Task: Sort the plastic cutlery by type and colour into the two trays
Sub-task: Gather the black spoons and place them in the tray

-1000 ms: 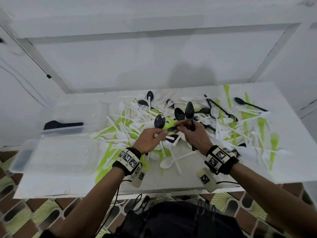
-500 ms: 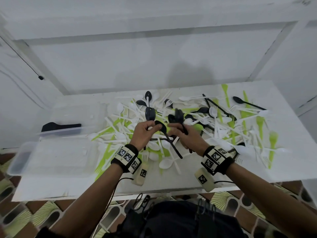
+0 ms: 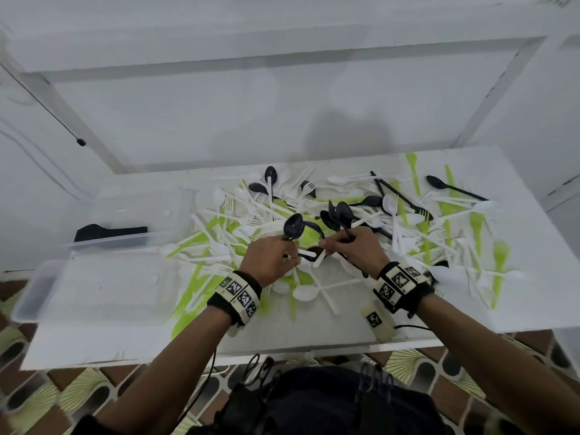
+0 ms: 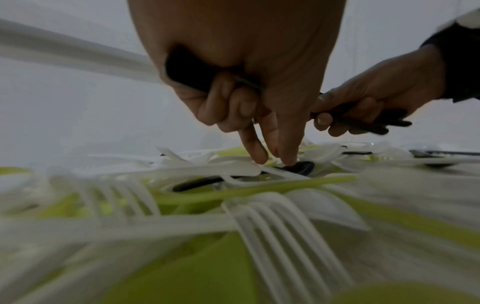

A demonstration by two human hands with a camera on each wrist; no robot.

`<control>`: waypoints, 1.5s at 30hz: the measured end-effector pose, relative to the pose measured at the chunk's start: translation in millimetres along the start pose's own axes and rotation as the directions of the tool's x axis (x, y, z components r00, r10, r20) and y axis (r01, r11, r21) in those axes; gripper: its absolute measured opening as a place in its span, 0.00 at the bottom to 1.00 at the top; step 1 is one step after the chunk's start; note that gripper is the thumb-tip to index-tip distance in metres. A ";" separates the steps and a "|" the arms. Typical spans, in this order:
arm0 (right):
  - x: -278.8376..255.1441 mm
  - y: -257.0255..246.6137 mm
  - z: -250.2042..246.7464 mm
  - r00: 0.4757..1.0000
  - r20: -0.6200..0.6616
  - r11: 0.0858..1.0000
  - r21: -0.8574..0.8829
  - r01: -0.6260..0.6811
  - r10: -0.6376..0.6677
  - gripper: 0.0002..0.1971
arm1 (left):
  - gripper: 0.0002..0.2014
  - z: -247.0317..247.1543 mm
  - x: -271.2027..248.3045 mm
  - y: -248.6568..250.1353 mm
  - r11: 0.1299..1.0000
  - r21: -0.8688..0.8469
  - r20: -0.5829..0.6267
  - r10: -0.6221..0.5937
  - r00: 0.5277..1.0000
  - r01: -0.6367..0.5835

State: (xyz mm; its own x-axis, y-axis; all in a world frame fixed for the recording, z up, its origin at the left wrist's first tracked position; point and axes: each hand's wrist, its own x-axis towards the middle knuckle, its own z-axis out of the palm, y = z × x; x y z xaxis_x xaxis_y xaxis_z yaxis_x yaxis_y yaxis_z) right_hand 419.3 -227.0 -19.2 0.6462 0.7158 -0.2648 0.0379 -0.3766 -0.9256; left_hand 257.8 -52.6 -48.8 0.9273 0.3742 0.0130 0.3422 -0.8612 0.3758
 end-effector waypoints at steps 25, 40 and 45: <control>3.1 -7.6 -3.4 0.985 -0.165 0.995 0.081 0.055 -0.041 0.07 | 0.07 -5.5 14.6 5.9 0.862 -0.506 -0.197 -0.137 0.971 0.019; 4.0 -9.6 8.1 0.995 -0.013 0.992 0.081 0.100 -0.100 0.09 | 0.09 -25.4 9.8 8.0 0.706 -0.707 -0.211 -0.182 0.961 -0.021; 6.3 -9.5 10.0 0.987 0.009 0.986 0.051 0.157 -0.158 0.02 | 0.04 -32.5 11.5 8.6 0.652 -0.756 -0.212 -0.157 0.965 -0.060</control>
State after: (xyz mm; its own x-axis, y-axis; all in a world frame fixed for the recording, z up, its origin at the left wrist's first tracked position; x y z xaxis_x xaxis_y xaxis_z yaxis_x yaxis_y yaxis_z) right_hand 415.4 -213.0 -14.8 0.6249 0.7718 -0.1179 0.1004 -0.2292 -0.9682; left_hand 266.5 -44.4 -15.3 0.8086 0.5688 0.1502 0.0521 -0.3236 0.9448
